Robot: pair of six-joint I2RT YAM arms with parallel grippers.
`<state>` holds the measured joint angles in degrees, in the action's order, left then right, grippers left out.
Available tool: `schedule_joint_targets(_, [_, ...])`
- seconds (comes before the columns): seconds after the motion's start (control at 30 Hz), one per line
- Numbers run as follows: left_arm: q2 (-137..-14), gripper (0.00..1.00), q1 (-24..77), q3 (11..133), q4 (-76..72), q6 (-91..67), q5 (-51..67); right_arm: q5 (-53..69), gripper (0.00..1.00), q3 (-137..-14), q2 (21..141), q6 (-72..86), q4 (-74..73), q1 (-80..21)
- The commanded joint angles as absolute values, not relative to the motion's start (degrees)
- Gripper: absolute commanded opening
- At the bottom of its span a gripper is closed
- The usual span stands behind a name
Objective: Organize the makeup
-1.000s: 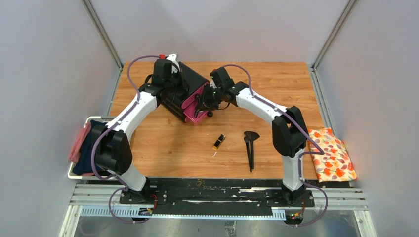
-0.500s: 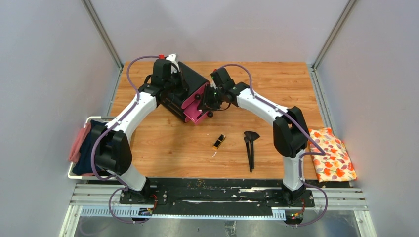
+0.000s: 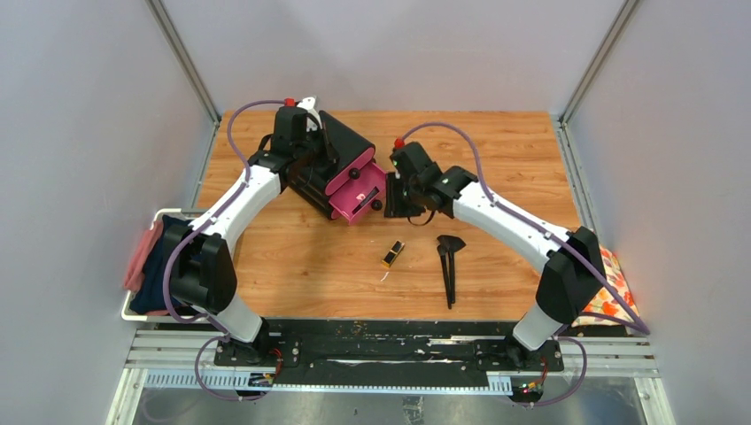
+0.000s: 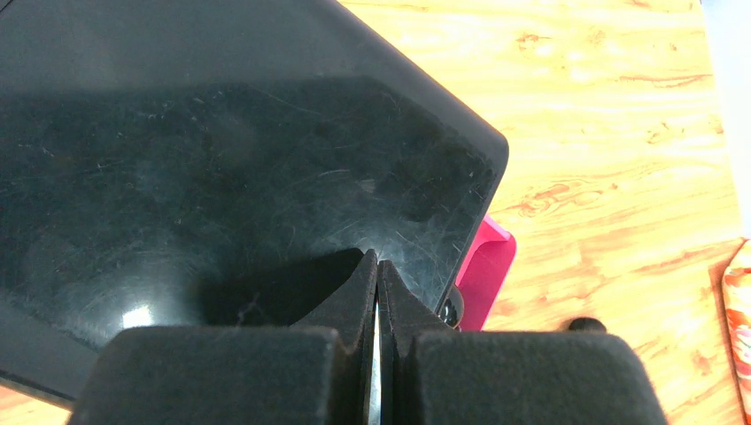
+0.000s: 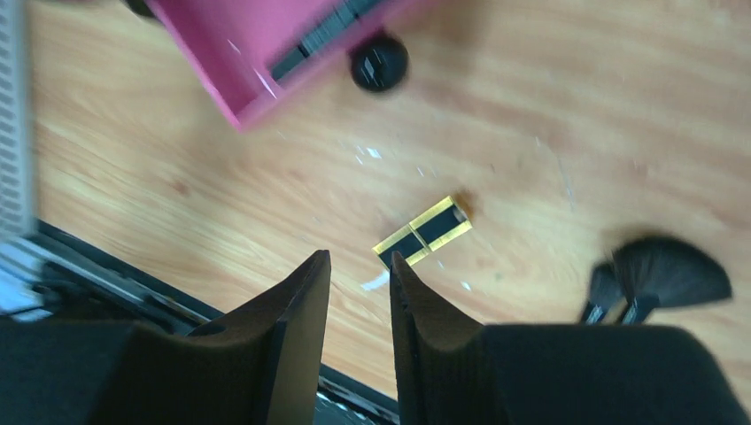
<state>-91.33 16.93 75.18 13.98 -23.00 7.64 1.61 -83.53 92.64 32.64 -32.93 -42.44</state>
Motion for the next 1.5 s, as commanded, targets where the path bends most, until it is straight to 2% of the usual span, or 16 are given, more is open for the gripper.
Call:
schedule_joint_targets(0.0, [-92.1,0.00,16.4,73.7,18.8,-23.2,7.8,-3.3,0.35,-74.9,92.7,31.4,-38.0,-45.9])
schedule_joint_targets(0.07, [-92.0,0.00,16.4,73.7,18.8,-23.2,7.9,-3.6,0.39,-72.0,93.0,32.3,-37.0,-47.6])
schedule_joint_targets(0.27, [-91.8,0.00,16.4,73.8,19.0,-23.0,8.0,-3.7,0.40,-67.4,96.0,34.7,-33.8,-49.5])
schedule_joint_targets(0.73, [-91.7,0.00,16.4,73.6,18.9,-22.6,7.9,-3.4,0.39,-73.1,106.1,34.3,-31.9,-49.8])
schedule_joint_targets(1.2, [-91.1,0.00,16.3,72.2,18.4,-22.8,8.1,-12.3,0.39,-72.3,102.6,32.3,-34.8,-49.6])
schedule_joint_targets(1.47, [-91.0,0.00,16.3,71.9,18.1,-23.2,8.6,-11.5,0.38,-75.2,105.9,32.1,-35.0,-48.3])
